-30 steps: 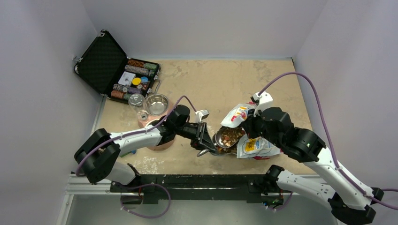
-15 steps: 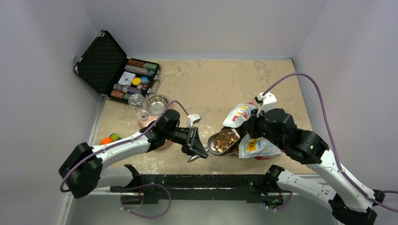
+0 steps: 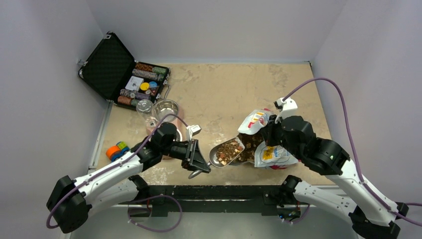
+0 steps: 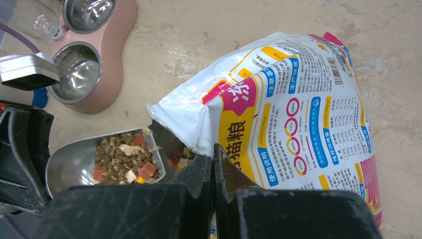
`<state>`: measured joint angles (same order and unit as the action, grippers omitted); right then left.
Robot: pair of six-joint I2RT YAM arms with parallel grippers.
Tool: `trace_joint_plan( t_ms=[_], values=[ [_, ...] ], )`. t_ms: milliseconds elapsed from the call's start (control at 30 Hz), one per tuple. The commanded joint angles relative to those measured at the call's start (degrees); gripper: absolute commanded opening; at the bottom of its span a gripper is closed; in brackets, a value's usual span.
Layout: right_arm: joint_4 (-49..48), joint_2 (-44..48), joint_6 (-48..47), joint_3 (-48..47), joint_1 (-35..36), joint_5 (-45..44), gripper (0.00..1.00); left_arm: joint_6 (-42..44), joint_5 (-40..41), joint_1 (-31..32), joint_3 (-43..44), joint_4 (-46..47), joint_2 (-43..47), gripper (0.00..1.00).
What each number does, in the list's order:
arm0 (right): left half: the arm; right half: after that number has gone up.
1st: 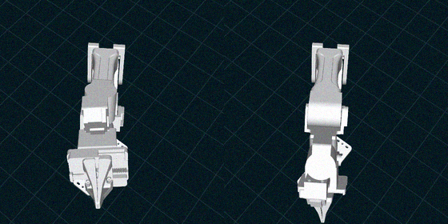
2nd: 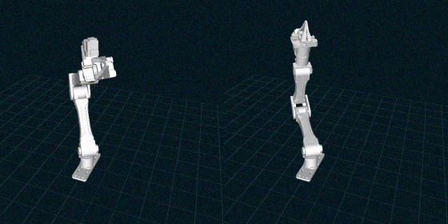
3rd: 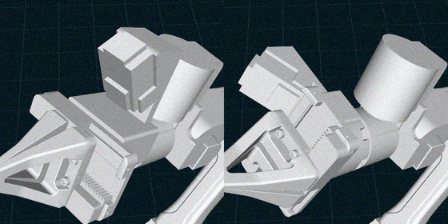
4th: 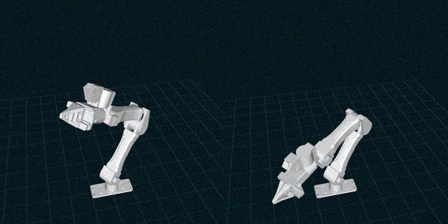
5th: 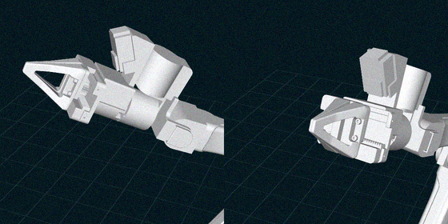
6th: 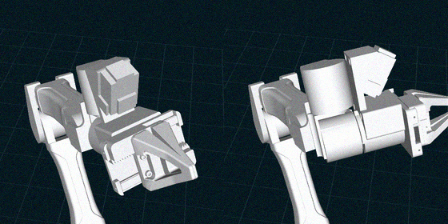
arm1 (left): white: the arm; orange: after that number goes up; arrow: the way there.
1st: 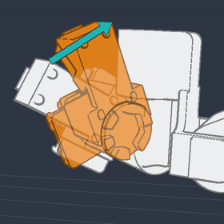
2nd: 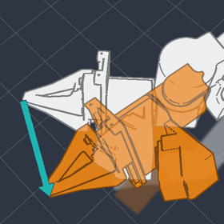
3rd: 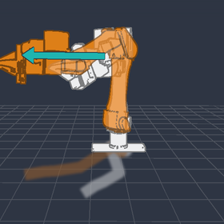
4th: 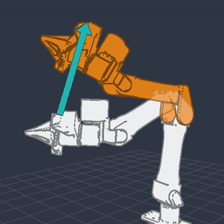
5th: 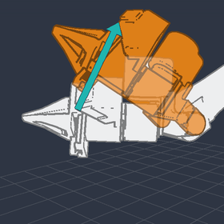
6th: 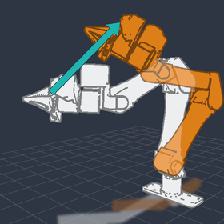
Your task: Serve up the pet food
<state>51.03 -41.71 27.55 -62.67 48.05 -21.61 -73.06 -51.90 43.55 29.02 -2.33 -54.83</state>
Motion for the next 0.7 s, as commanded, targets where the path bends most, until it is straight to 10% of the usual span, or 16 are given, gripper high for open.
trace_joint_plan(
  t_ms=[0,667],
  values=[
    [-3.4,2.7,1.6,-3.6,-0.1,-5.9,0.0,-1.3,1.0,-2.2,0.7,-3.2,5.7,0.0],
    [-0.8,3.4,1.6,-5.6,-0.1,-9.4,0.0,-0.7,14.7,-7.3,5.3,-24.2,23.0,0.0]
  ],
)
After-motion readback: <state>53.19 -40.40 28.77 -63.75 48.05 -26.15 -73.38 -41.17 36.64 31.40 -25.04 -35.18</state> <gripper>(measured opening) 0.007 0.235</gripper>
